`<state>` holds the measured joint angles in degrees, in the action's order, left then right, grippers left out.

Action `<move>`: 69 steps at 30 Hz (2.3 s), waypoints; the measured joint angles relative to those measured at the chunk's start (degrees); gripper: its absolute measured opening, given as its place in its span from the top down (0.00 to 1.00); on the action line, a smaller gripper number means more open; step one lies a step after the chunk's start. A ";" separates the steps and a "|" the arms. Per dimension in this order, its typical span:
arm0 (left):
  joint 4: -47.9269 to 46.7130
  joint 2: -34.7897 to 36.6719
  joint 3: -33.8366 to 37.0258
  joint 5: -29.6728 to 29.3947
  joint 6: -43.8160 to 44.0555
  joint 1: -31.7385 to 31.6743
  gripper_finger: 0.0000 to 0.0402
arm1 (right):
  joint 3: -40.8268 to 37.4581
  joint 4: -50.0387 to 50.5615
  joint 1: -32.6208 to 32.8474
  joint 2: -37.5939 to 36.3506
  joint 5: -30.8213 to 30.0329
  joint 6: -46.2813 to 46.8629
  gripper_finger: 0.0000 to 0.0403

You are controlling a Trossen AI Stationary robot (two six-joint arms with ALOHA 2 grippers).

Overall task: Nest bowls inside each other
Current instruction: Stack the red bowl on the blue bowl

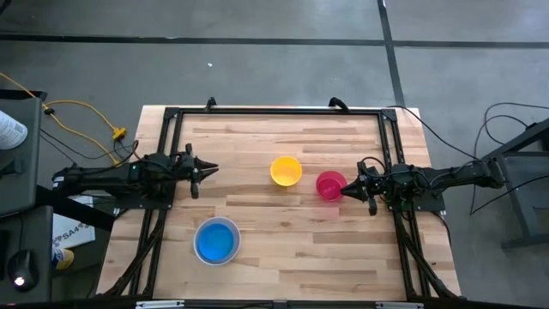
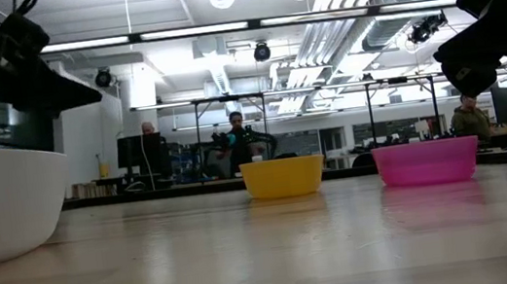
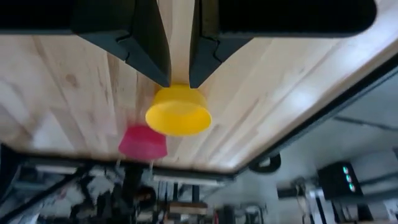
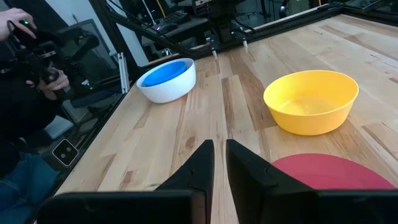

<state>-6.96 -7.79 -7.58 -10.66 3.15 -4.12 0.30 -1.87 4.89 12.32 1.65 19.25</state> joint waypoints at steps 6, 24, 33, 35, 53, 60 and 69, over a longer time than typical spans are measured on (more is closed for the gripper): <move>3.58 4.40 3.71 1.89 -1.40 0.00 0.85 | -0.01 0.00 0.00 0.00 0.00 0.00 0.91; 7.16 6.36 6.11 5.74 -1.60 0.02 0.85 | 0.01 0.00 0.00 0.00 0.00 -0.01 0.91; 5.82 6.34 6.07 11.30 -5.92 0.02 0.85 | -0.01 0.00 0.00 0.00 0.00 0.02 0.91; 5.74 6.34 6.07 11.35 -5.92 0.02 0.85 | 0.01 0.00 0.00 0.00 0.01 0.02 0.91; 6.62 6.32 6.11 11.28 -5.90 0.02 0.85 | -0.01 0.00 0.00 0.00 0.00 0.02 0.91; 6.69 6.32 6.11 11.23 -5.89 0.02 0.85 | 0.01 0.00 0.00 0.00 0.00 -0.01 0.91; 6.73 6.32 6.13 11.19 -5.87 0.02 0.85 | 0.01 0.00 0.00 0.00 0.00 -0.01 0.91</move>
<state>-0.23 -1.48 -1.45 0.54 -2.72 -4.10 0.31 -1.87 4.89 12.32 1.65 19.25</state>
